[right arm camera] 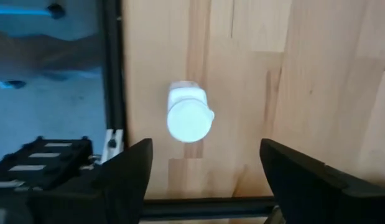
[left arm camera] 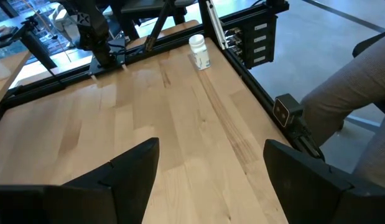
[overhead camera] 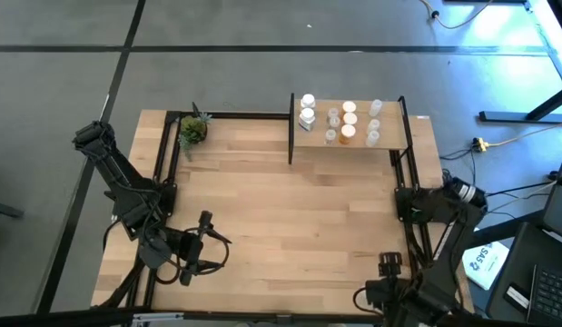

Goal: Pick and place medicine bottles onto shelf by color
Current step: Put the white pill bottle on the shelf aligned with the other white pill bottles

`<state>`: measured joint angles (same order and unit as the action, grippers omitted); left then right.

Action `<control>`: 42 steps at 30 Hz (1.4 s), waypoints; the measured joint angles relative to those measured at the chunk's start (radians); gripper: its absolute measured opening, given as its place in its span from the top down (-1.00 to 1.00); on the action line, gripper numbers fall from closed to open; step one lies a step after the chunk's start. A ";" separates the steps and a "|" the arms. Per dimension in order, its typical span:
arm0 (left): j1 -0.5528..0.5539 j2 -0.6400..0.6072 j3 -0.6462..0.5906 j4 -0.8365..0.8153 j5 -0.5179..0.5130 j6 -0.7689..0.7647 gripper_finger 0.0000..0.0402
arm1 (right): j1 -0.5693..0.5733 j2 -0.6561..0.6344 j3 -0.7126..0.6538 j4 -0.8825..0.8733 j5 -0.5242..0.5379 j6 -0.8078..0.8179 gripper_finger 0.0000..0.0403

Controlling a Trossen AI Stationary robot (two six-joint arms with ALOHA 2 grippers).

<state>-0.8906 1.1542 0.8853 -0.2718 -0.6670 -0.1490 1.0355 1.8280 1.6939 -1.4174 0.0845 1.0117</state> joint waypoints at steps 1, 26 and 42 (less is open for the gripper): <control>0.000 0.000 0.000 0.000 0.000 0.000 -0.41 | 0.000 0.015 0.000 -0.001 0.001 0.001 -0.48; 0.000 0.000 0.000 0.000 0.000 0.000 -0.41 | 0.003 0.169 -0.033 0.028 -0.034 0.035 -0.48; 0.000 0.000 0.000 -0.001 0.000 0.000 -0.41 | 0.002 0.169 -0.156 0.153 -0.045 0.025 -0.48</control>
<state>-0.8906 1.1539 0.8853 -0.2726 -0.6670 -0.1487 1.0374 1.9972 1.5382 -1.2649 0.0393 1.0371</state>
